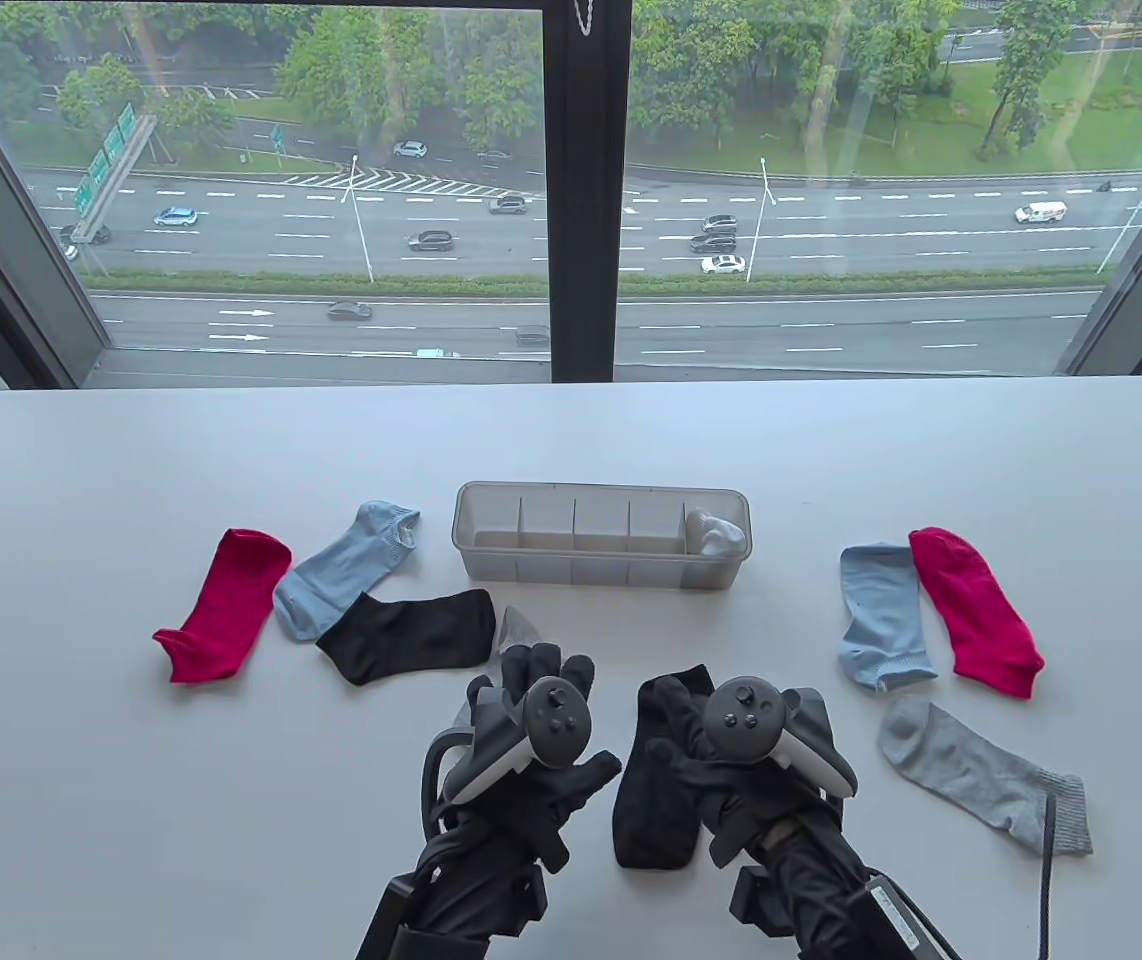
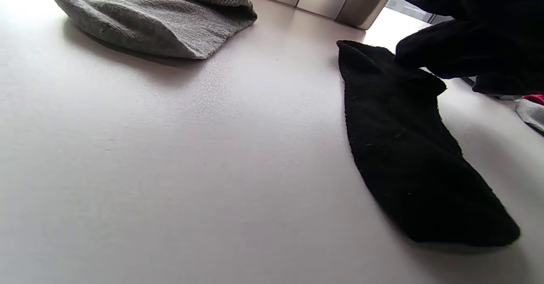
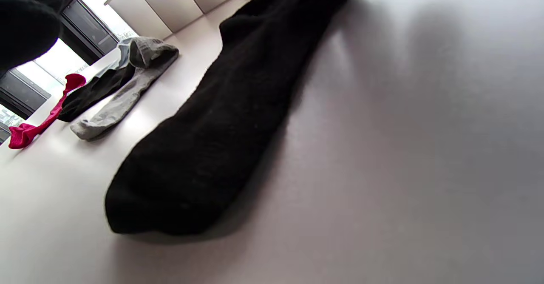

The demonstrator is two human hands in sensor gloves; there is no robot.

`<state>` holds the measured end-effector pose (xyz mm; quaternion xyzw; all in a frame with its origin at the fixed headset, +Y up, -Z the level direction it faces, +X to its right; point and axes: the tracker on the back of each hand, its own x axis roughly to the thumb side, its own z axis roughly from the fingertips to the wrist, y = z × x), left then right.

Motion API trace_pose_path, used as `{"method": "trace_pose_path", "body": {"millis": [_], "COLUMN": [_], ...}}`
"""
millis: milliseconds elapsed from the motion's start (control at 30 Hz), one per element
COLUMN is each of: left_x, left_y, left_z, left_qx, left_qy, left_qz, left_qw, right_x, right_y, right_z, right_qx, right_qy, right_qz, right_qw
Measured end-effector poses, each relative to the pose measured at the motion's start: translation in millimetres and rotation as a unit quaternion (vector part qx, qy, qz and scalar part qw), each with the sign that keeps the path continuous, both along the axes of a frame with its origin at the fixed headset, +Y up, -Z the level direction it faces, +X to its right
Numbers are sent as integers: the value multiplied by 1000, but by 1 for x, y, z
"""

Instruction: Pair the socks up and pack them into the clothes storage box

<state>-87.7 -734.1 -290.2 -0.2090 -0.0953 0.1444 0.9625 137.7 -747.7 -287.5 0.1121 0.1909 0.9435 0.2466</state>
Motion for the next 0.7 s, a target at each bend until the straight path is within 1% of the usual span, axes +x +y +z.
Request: {"method": "trace_pose_path", "body": {"millis": [33, 67, 133, 167, 233, 267, 333, 367, 400, 433, 467, 533, 567, 633, 667, 700], "left_x": [-5, -10, -27, -42, -68, -84, -105, -113, -117, -121, -123, -122, -121, -119, -118, -115], "left_y": [2, 5, 12, 18, 23, 24, 22, 21, 19, 15, 12, -1, -6, -20, -30, -34], "left_z": [-2, -4, -10, -17, -27, -33, -44, -50, -56, -67, -72, -88, -93, -104, -110, -113], "left_qx": [-3, 0, 23, 44, 60, 60, 65, 65, 65, 52, 43, 9, 1, -40, -68, -70], "left_qy": [13, 26, 77, 110, 142, 158, 172, 177, 178, 169, 169, 169, 165, 161, 148, 152], "left_qz": [12, 21, 21, 8, -23, -53, -103, -130, -139, -140, -139, -106, -108, -122, -116, -130], "left_qw": [1000, 999, 997, 993, 988, 984, 978, 973, 972, 974, 975, 980, 980, 979, 980, 977], "right_x": [4, 7, 14, 17, 21, 23, 24, 25, 25, 26, 26, 26, 26, 25, 24, 24], "right_y": [7, 12, 18, 21, 24, 25, 27, 28, 28, 27, 27, 26, 26, 25, 24, 24], "right_z": [1, 2, 3, 4, 4, 4, 2, 1, 1, 1, 1, 0, 0, -1, -1, -1], "right_qx": [32, 51, 84, 94, 100, 102, 106, 104, 106, 109, 109, 109, 109, 107, 106, 105], "right_qy": [-6, -14, -33, -44, -54, -56, -65, -71, -73, -73, -72, -69, -70, -70, -68, -66], "right_qz": [-4, -5, 1, 5, 15, 22, 17, 16, 16, 22, 27, 41, 43, 49, 54, 57], "right_qw": [999, 999, 996, 995, 993, 993, 992, 992, 992, 991, 991, 991, 991, 991, 991, 991]}}
